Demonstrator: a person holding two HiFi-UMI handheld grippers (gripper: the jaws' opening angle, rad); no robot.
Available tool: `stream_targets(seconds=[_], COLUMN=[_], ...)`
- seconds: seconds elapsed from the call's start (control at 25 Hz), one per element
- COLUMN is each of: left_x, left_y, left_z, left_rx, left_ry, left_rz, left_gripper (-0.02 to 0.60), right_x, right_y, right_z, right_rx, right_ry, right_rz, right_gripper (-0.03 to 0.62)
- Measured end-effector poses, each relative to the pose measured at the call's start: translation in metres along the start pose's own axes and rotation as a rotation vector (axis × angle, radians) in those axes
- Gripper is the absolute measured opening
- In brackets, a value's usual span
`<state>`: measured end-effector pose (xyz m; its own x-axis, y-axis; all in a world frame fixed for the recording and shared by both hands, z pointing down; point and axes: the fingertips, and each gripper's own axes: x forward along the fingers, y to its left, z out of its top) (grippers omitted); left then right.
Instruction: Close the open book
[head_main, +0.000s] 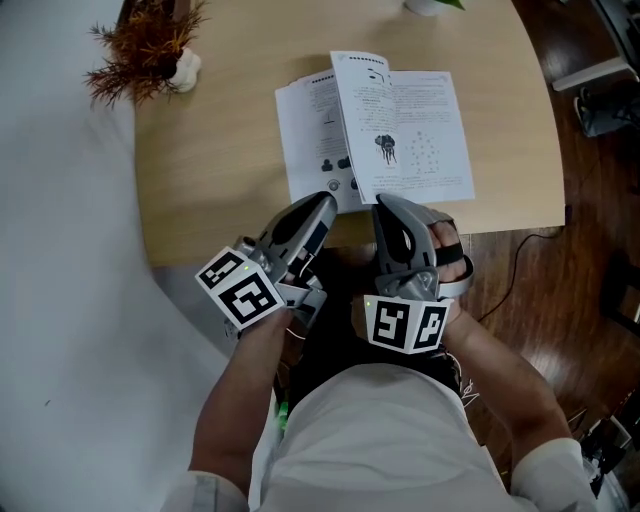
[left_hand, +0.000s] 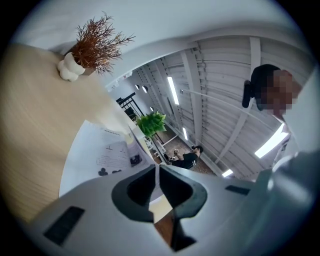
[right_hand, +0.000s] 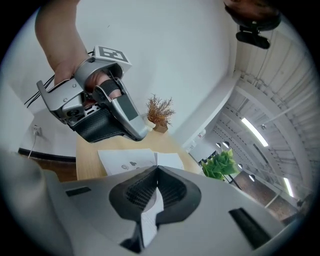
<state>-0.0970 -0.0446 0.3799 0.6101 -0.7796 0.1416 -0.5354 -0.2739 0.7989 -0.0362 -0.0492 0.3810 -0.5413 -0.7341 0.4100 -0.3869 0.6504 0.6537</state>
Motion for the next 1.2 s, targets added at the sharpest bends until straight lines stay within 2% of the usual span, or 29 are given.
stream_targets(seconds=[0.56, 0.88, 1.2], left_x=[0.017, 0.020, 0.024], left_y=[-0.009, -0.009, -0.010], left_z=[-0.021, -0.032, -0.042], left_rx=[0.007, 0.017, 0.028], left_ry=[0.054, 0.085, 0.112], left_rz=[0.013, 0.026, 0.036], left_gripper=[0.002, 0.002, 0.002], right_x=[-0.008, -0.014, -0.018], right_y=[-0.031, -0.040, -0.045], right_z=[-0.035, -0.065, -0.087], right_rx=[0.162, 0.285, 0.354], right_ry=[0.062, 0.131, 0.174], right_rz=[-0.051, -0.074, -0.086], right_gripper=[0.005, 0.005, 0.005])
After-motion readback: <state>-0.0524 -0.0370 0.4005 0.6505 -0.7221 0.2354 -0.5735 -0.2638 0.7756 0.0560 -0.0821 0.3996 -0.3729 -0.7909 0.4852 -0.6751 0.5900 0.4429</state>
